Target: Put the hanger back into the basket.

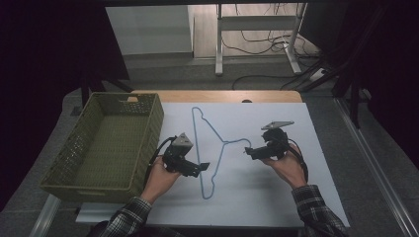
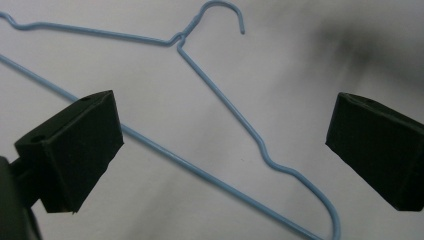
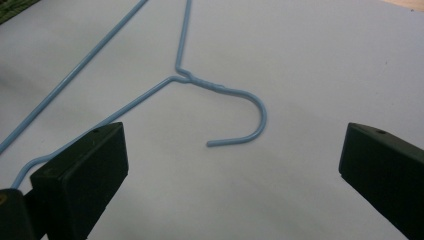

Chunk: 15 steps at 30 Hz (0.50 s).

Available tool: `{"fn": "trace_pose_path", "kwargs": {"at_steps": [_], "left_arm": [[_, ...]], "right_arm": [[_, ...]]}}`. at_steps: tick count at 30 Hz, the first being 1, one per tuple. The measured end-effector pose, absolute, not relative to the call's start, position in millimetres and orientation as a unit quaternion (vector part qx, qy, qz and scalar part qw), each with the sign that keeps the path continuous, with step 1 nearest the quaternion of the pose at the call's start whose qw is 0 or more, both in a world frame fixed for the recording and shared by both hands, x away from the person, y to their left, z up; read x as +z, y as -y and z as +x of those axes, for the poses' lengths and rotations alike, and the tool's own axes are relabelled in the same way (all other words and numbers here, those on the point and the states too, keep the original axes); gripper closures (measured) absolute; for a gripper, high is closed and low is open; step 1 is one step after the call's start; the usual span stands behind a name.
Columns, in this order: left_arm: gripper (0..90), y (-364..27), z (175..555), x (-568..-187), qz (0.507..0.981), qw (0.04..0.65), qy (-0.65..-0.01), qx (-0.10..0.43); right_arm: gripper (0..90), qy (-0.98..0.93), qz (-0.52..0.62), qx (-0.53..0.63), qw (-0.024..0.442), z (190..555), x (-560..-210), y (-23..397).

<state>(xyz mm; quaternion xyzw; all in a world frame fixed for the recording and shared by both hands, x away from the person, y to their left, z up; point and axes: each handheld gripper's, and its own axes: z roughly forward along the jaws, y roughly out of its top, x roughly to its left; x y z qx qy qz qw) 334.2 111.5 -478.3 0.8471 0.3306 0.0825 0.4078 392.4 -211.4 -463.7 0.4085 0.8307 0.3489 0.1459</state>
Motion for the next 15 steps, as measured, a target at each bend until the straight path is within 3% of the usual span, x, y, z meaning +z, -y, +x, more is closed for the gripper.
{"fn": "trace_pose_path", "kwargs": {"at_steps": [4,6,11,12,13,15], "left_arm": [[1.9,-109.6,342.3,-477.7,0.849,0.406,-0.327,0.090],[1.9,-109.3,344.9,-478.5,0.846,0.411,-0.328,0.090],[1.4,-109.5,345.0,-485.6,0.839,0.420,-0.338,0.071],[1.4,-109.5,345.0,-485.6,0.839,0.420,-0.338,0.071],[1.4,-109.0,344.6,-487.6,0.841,0.418,-0.338,0.068],[1.4,-108.2,344.3,-489.0,0.842,0.416,-0.337,0.069]], "right_arm": [[0.5,-0.829,0.419,0.342,0.142,402.7,-464.7,209.3],[5.4,-0.829,0.424,0.336,0.143,409.3,-465.6,207.1],[27.6,-0.832,0.424,0.318,0.163,427.5,-475.0,200.5],[27.6,-0.832,0.424,0.318,0.163,427.5,-475.0,200.5],[36.9,-0.834,0.423,0.314,0.163,432.8,-479.4,198.8],[41.3,-0.834,0.425,0.311,0.163,435.6,-482.0,198.2]]}}
